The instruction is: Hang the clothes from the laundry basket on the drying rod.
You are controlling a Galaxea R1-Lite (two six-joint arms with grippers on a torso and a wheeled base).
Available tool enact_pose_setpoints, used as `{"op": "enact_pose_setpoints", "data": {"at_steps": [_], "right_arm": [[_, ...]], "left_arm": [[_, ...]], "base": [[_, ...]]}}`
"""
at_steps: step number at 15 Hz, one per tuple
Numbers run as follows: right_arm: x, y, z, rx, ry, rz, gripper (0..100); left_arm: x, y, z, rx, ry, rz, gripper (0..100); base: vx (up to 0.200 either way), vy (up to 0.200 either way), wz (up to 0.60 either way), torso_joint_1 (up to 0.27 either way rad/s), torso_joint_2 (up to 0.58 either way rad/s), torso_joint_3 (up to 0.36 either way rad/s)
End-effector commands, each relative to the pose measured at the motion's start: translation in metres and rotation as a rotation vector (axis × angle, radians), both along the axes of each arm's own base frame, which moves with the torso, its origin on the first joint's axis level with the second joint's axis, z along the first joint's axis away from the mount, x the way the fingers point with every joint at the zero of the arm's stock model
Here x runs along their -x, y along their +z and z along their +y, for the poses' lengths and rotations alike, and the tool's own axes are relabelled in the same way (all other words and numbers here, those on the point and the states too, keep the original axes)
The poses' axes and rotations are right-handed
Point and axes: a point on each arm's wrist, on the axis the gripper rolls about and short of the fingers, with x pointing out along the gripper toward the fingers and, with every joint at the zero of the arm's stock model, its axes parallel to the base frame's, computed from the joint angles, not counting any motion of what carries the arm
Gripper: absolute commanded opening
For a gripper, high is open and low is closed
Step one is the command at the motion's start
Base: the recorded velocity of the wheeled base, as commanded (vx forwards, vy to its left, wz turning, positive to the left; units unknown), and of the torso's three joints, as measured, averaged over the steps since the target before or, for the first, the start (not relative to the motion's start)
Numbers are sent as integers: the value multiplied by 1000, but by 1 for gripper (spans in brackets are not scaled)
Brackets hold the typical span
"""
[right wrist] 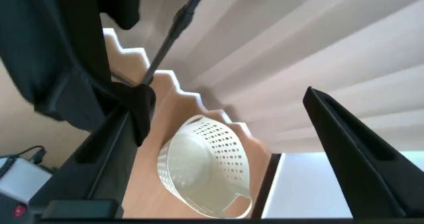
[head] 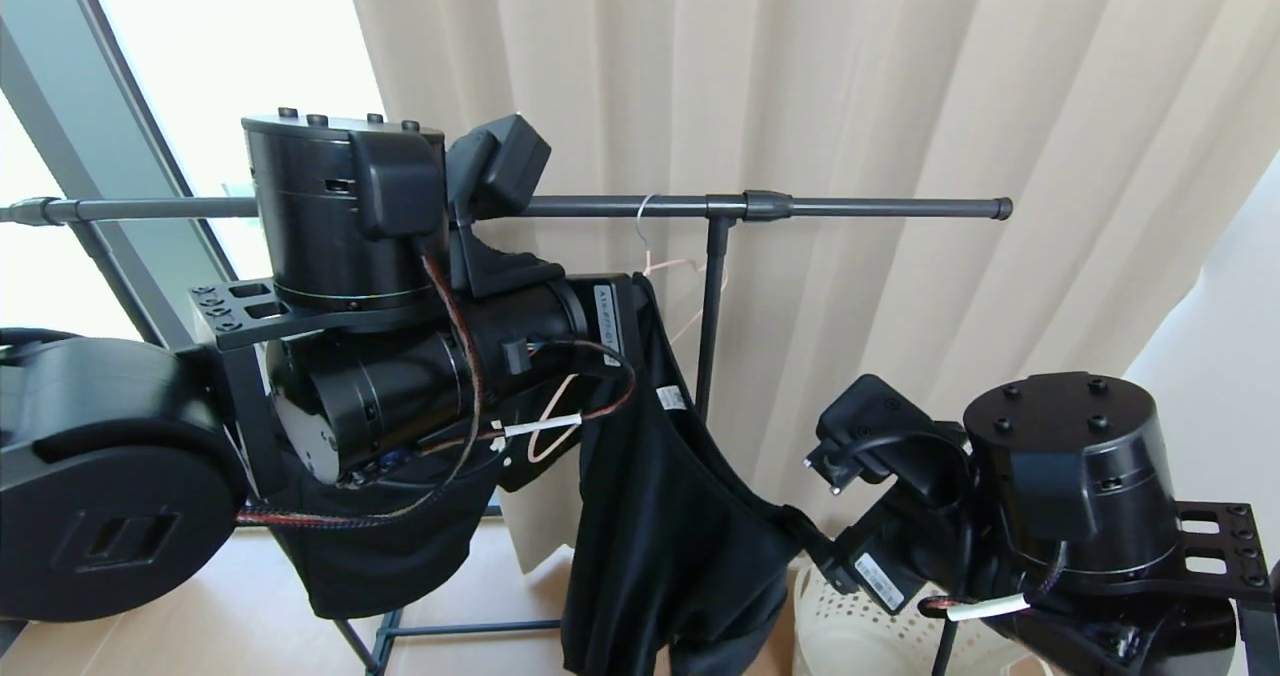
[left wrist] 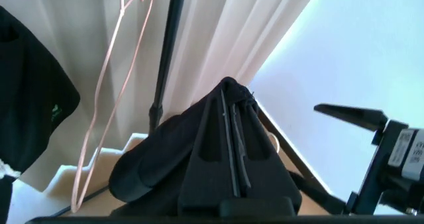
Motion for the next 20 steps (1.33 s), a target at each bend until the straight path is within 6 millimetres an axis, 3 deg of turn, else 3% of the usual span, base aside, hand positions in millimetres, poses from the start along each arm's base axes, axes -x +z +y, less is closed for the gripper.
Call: {"op": "enact_pose_setpoints", "data": {"at_steps": [1, 6, 11, 16, 20], "right_arm": [[4, -6, -3, 7, 56, 34, 100], [5, -7, 3, -114, 203, 28, 100], [1, -1, 8, -219, 209, -33, 100], [1, 11, 25, -523, 222, -58, 100], [-3, 13, 36, -607, 210, -54, 100]], "left_arm": [[0, 2, -1, 18, 2, -4, 0], [3, 2, -4, 23, 14, -11, 0], [7, 0, -7, 19, 4, -7, 0], [11, -5, -11, 2, -17, 4, 0], [14, -7, -13, -3, -25, 6, 0]], "base": [[0, 0, 0, 0, 0, 0], [0, 0, 0, 0, 0, 0], [0, 0, 0, 0, 0, 0], [0, 0, 0, 0, 0, 0], [0, 0, 0, 0, 0, 0]]}}
